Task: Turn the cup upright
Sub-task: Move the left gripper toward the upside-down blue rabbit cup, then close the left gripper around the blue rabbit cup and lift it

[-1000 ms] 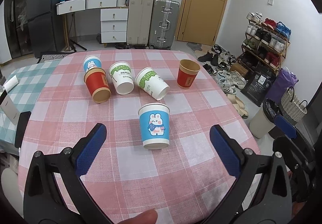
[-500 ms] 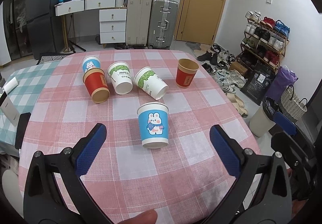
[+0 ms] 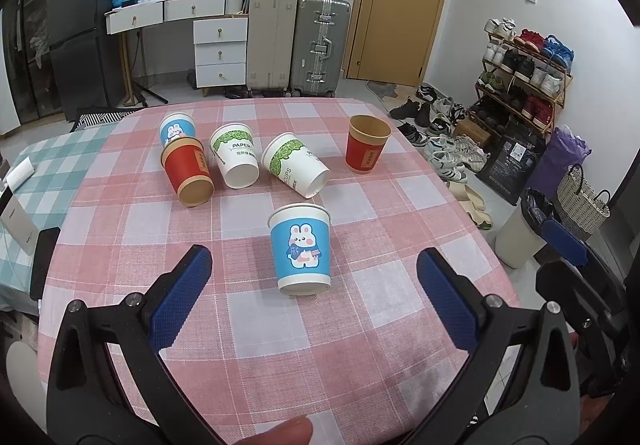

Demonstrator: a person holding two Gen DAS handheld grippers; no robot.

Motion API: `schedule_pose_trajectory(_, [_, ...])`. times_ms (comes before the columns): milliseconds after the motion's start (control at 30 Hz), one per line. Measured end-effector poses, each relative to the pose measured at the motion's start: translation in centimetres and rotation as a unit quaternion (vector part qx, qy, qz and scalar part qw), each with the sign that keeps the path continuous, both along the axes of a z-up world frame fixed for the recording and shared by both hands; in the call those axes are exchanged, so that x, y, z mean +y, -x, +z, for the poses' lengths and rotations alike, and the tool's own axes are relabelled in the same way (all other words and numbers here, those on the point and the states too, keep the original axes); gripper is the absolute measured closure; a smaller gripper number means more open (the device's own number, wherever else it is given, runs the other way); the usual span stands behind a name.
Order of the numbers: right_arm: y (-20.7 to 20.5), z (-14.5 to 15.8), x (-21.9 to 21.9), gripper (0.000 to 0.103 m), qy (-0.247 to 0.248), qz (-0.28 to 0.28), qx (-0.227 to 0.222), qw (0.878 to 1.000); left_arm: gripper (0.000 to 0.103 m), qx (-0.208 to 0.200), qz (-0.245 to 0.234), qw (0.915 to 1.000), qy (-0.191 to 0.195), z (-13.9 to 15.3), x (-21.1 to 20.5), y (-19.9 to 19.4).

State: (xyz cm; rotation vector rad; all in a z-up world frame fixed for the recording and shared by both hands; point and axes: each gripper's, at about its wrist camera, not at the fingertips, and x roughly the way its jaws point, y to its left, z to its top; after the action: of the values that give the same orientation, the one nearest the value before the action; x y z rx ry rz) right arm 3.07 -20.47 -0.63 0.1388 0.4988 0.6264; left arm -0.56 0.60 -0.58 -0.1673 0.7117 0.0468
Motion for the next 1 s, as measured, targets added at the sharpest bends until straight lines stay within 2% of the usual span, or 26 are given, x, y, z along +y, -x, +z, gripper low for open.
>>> schedule_pose_trajectory(867, [-1.3,-0.8,-0.4,0.0,-0.008,-0.005,0.014,1.0,0.001,0.019,-0.004,0.9998,-0.003,-0.8,0.0,-1.7])
schedule_pose_trajectory(1000, [-2.2,-1.5,-0.9,0.0,-0.015,-0.013,0.024,1.0,0.001,0.044,-0.007,0.999,-0.007,-2.1,0.0,-3.3])
